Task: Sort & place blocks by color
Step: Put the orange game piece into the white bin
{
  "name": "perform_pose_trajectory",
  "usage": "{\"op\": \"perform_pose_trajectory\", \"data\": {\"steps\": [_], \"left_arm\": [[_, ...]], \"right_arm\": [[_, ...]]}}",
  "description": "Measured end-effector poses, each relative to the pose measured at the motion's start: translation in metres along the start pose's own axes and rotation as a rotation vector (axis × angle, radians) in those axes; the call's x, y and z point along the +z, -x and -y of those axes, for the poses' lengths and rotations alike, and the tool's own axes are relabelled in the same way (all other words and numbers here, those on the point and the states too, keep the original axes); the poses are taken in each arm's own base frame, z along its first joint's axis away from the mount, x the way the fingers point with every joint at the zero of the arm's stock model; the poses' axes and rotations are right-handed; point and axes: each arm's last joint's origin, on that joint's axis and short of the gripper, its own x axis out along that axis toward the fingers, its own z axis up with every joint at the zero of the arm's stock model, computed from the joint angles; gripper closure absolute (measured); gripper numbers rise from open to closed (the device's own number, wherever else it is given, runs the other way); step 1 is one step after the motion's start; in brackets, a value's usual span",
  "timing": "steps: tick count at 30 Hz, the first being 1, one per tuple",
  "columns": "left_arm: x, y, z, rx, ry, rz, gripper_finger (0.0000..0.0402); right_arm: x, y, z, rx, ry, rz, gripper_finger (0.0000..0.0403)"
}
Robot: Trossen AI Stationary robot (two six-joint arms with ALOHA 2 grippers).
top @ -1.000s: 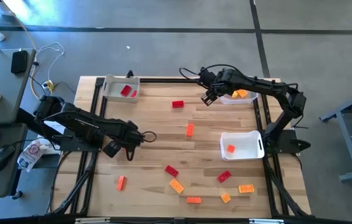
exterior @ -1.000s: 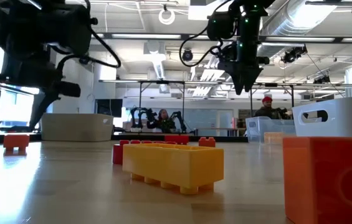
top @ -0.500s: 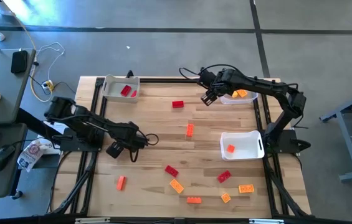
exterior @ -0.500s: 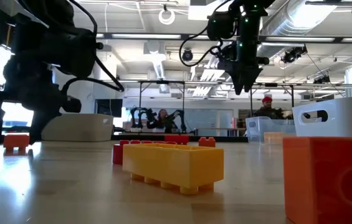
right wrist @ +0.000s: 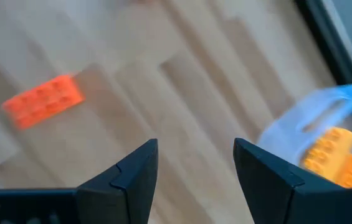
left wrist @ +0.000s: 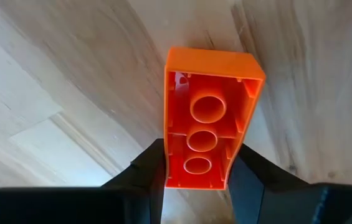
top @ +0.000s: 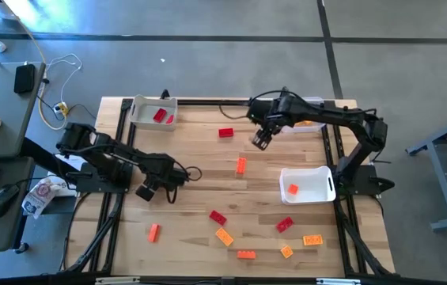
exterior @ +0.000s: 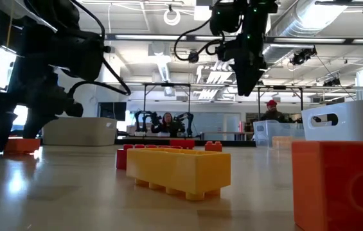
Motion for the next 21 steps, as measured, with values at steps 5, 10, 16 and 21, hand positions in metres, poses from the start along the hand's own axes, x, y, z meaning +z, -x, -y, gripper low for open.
{"op": "perform_pose_trajectory", "data": {"steps": [5, 10, 16, 21], "left_arm": [[-0.001, 0.008, -0.01, -0.063, 0.039, 0.076, 0.0297], [0.003, 0.025, -0.025, -0.084, 0.043, 0.178, 0.0297], [0.008, 0.049, -0.047, -0.056, 0.037, 0.28, 0.0297], [0.008, 0.069, -0.064, -0.019, 0.051, 0.348, 0.0297]], "right_arm": [[-0.001, 0.003, -0.016, 0.078, 0.099, 0.019, 0.0208], [0.0, 0.005, -0.027, 0.11, 0.114, 0.06, 0.0208], [0.001, 0.006, -0.034, 0.146, 0.135, 0.077, 0.0208], [0.002, 0.007, -0.04, 0.268, 0.268, 0.097, 0.0208]]}}
